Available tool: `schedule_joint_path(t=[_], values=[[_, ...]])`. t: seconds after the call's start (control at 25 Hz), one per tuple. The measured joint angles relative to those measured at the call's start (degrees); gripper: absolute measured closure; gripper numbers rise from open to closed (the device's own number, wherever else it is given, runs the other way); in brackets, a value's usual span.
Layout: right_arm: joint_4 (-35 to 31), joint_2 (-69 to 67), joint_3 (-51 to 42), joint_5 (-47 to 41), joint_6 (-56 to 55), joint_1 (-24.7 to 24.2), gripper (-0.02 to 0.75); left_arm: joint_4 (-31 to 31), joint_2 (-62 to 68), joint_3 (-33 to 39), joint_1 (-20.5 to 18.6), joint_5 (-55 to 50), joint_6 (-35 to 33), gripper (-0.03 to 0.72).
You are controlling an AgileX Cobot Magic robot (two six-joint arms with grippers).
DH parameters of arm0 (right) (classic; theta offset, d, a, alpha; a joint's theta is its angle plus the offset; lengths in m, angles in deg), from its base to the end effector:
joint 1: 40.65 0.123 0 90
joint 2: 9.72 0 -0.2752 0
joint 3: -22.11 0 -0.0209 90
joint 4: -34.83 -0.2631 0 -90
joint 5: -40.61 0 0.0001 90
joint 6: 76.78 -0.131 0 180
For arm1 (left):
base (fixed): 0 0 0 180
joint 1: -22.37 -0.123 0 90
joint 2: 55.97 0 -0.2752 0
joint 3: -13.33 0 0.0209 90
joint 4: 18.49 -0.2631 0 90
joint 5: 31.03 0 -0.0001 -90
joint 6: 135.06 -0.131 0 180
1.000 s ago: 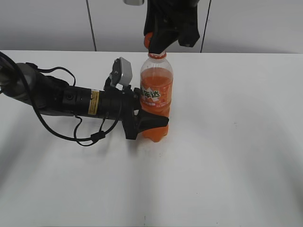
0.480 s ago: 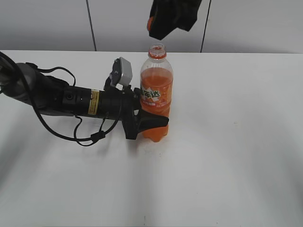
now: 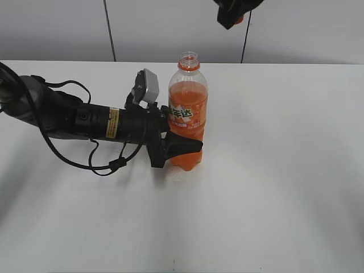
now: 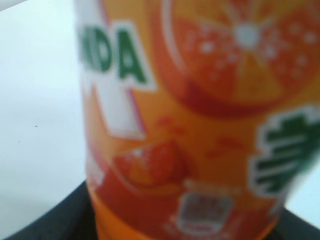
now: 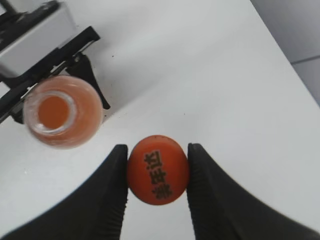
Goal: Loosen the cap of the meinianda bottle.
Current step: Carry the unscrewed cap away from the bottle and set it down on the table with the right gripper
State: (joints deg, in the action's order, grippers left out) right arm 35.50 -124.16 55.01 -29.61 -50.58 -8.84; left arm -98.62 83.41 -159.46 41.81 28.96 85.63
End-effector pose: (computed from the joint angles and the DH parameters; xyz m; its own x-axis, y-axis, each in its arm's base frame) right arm 0.3687 0.2270 0.3175 -0.4378 -0.7952 -0.4194 -0.8012 0.5567 -0.2193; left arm 0.3622 -0.2463 0.0500 -0.1287 0.3231 -0.9376 0.9874 0.1300 -0.0907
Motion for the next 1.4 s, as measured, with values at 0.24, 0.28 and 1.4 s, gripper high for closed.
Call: schedule_joint_path(t=[0.24, 0.28, 1.4], values=[[-2.55, 0.00, -3.56, 0.13, -11.55, -10.43, 0.465, 0.00, 0.00, 0.00, 0.00, -0.06, 0.00, 0.281], [-2.77, 0.08, -4.83, 0.13, -12.57, -11.87, 0.465, 0.00, 0.00, 0.00, 0.00, -0.06, 0.00, 0.281], [-10.35, -0.25, -46.80, 35.23, -18.27, -29.48, 0.465, 0.00, 0.00, 0.00, 0.00, -0.01, 0.00, 0.281]])
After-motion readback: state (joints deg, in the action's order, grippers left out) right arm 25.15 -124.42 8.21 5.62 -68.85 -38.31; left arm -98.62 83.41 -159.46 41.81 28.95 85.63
